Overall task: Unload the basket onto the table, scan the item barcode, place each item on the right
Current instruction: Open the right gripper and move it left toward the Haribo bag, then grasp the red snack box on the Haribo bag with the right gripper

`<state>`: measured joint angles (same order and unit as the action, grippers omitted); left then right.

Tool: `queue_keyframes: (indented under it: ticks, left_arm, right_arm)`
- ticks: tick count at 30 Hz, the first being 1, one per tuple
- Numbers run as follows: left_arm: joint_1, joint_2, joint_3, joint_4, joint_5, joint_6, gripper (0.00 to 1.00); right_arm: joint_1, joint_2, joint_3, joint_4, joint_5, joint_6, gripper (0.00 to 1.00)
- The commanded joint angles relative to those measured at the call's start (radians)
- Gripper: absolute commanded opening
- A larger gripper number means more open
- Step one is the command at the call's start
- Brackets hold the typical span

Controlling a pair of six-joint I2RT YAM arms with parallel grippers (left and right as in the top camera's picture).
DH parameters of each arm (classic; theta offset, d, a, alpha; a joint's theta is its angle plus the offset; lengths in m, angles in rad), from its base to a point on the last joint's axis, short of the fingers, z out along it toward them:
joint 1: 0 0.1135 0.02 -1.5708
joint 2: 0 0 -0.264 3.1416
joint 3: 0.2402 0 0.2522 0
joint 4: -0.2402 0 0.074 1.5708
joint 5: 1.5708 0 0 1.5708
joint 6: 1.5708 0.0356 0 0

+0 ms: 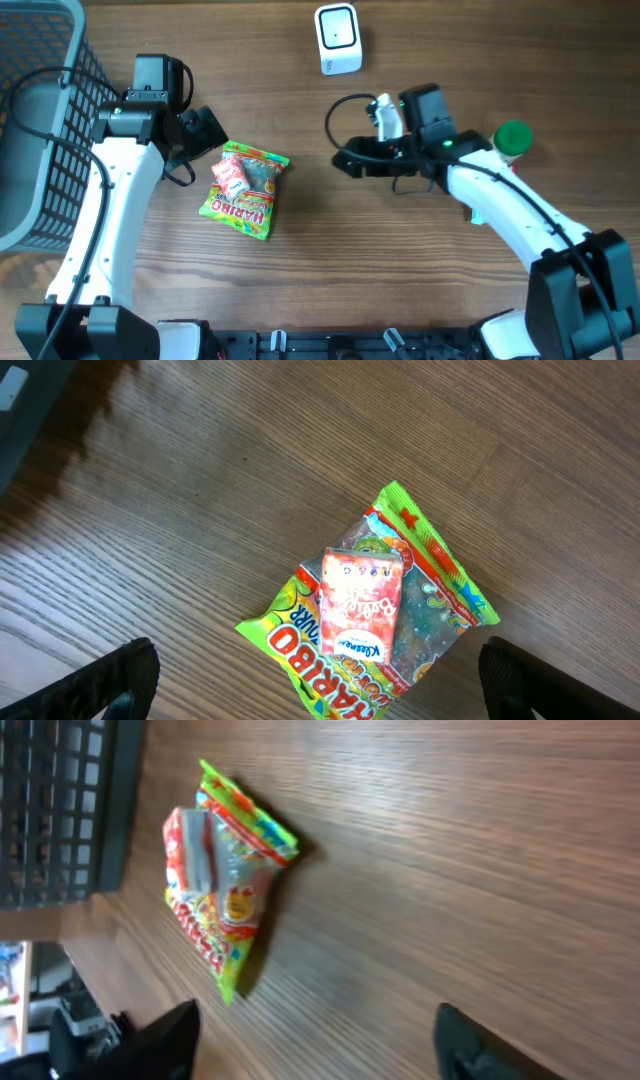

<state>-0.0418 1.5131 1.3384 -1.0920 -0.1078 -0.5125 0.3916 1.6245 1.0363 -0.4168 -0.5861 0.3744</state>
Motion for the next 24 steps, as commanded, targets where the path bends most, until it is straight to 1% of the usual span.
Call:
queue_keyframes:
  ticks: [1, 3, 5, 8, 9, 11, 14, 15, 16, 19, 24]
  left_arm:
    - [0.005, 0.006, 0.001, 0.003, -0.006, 0.011, 1.0]
    - [0.005, 0.006, 0.001, 0.003, -0.006, 0.011, 1.0]
    - [0.005, 0.006, 0.001, 0.003, -0.006, 0.011, 1.0]
    - [0.005, 0.006, 0.001, 0.003, -0.006, 0.011, 1.0]
    - [0.005, 0.006, 0.001, 0.003, -0.006, 0.011, 1.0]
    - [0.005, 0.006, 0.001, 0.003, -0.006, 0.011, 1.0]
    - [0.005, 0.006, 0.001, 0.003, -0.006, 0.011, 1.0]
    - [0.005, 0.006, 0.001, 0.003, -0.006, 0.011, 1.0]
    - [0.005, 0.006, 0.001, 0.003, -0.006, 0.011, 1.0]
    - [0.005, 0.006, 0.001, 0.003, -0.006, 0.012, 1.0]
    - [0.005, 0.006, 0.001, 0.003, -0.006, 0.011, 1.0]
  right_arm:
    - [0.057, 0.008, -0.009, 0.014, 0.065, 0.152, 0.89]
    - [0.082, 0.008, -0.009, 0.014, 0.082, 0.188, 0.89]
    - [0.108, 0.008, -0.009, 0.02, 0.081, 0.195, 0.86]
    - [0.15, 0.008, -0.009, 0.039, 0.095, 0.19, 0.79]
    - [0.159, 0.008, -0.009, 0.041, 0.108, 0.19, 0.73]
    - [0.169, 0.008, -0.009, 0.04, 0.122, 0.196, 0.74]
    - [0.168, 0.008, -0.009, 0.039, 0.121, 0.254, 0.75]
    - [0.168, 0.008, -0.009, 0.035, 0.109, 0.234, 0.79]
    - [0.169, 0.008, -0.009, 0.039, 0.107, 0.195, 0.78]
    - [0.172, 0.008, -0.009, 0.039, 0.114, 0.117, 0.74]
    - [0.172, 0.008, -0.005, 0.026, 0.075, 0.089, 0.66]
